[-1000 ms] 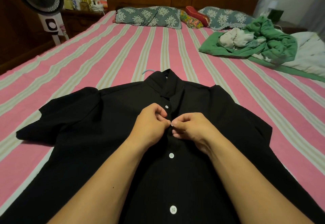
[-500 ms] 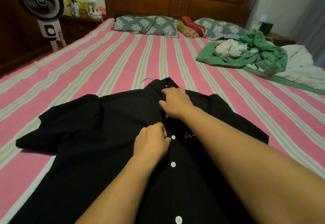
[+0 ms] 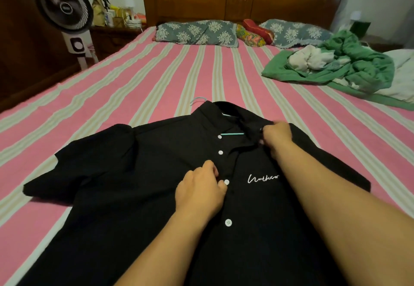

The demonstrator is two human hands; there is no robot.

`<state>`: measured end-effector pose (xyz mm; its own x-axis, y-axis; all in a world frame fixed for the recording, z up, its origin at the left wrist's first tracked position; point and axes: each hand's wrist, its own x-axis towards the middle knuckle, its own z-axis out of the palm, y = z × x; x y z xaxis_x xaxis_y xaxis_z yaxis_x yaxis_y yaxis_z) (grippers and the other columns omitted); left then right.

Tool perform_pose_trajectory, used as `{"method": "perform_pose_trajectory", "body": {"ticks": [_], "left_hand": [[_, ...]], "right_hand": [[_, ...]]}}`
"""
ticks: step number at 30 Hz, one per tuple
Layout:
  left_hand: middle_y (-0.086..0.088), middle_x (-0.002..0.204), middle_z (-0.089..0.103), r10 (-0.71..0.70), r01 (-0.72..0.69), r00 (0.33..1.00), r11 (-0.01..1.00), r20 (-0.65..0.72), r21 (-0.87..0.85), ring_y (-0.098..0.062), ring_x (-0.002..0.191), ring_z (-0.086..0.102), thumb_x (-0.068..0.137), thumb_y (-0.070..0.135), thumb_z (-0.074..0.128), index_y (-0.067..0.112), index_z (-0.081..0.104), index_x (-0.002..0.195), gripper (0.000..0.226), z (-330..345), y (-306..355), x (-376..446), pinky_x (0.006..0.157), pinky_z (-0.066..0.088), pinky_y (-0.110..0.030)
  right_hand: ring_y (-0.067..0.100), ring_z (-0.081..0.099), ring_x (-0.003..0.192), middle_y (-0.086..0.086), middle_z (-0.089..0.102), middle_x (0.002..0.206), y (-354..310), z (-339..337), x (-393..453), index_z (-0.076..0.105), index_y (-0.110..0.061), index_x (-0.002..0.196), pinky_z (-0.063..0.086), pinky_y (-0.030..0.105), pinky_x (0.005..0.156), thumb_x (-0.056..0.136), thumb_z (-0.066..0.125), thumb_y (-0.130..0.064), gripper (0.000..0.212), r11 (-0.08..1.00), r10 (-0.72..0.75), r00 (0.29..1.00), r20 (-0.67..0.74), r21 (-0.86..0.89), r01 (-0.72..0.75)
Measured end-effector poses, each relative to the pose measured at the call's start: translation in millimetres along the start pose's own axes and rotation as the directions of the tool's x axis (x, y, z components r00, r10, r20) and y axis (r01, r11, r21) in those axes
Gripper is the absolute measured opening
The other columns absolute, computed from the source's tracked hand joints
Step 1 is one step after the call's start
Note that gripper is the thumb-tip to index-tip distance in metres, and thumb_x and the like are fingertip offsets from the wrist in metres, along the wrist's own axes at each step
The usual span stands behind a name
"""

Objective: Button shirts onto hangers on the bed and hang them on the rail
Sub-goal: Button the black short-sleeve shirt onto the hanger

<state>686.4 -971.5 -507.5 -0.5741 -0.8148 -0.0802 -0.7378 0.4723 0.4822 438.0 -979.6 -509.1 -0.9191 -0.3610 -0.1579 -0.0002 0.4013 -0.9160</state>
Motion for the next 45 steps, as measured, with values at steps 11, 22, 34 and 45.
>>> {"method": "perform_pose_trajectory", "body": {"ticks": [11, 22, 34, 45], "left_hand": [[0.000, 0.110, 0.070, 0.011, -0.023, 0.999, 0.969, -0.051, -0.247, -0.017, 0.102, 0.064, 0.092, 0.010, 0.063, 0.023, 0.072, 0.102, 0.019, -35, 20, 69, 0.083, 0.046, -0.026], [0.007, 0.107, 0.073, 0.159, -0.182, 0.977, 0.967, -0.139, -0.176, -0.011, 0.095, 0.067, 0.093, 0.030, 0.071, 0.028, 0.077, 0.111, 0.019, 7, -9, 83, 0.086, 0.052, -0.029], [0.002, 0.078, 0.075, -0.022, -0.022, 0.997, 0.859, -0.080, -0.512, -0.012, 0.075, 0.069, 0.089, 0.013, 0.074, 0.021, 0.076, 0.081, 0.011, -14, 0, 78, 0.070, 0.052, -0.026], [-0.011, 0.085, 0.078, -0.115, 0.150, 0.988, 0.525, 0.105, -0.838, -0.023, 0.081, 0.071, 0.089, -0.002, 0.072, 0.008, 0.079, 0.088, 0.012, -14, -3, 70, 0.077, 0.061, -0.030]], "right_hand": [[0.034, 0.065, 0.107, 0.011, 0.066, 0.120, -5, 9, -98, 0.059, -0.012, 0.111, 0.055, 0.037, 0.084, 0.082, 0.071, -0.040, 0.042, 0.914, 0.071, 0.994, 0.089, -0.405, -0.029], [0.010, 0.055, 0.068, 0.004, 0.058, 0.075, -3, -24, -100, 0.058, -0.006, 0.079, 0.049, 0.022, 0.065, 0.094, 0.065, -0.001, 0.017, 0.763, 0.337, 0.738, 0.584, 0.290, -0.578], [0.020, 0.041, 0.059, 0.002, 0.043, 0.061, 1, 20, -122, 0.048, -0.014, 0.058, 0.035, 0.030, 0.053, 0.076, 0.071, -0.004, 0.030, 0.989, -0.065, 0.969, 0.237, 0.142, 0.032], [0.014, 0.065, 0.074, -0.007, 0.071, 0.073, 8, 29, -122, 0.074, -0.024, 0.073, 0.053, 0.030, 0.067, 0.079, 0.075, -0.026, 0.006, 0.990, -0.134, 0.982, 0.135, -0.031, 0.139]]}}
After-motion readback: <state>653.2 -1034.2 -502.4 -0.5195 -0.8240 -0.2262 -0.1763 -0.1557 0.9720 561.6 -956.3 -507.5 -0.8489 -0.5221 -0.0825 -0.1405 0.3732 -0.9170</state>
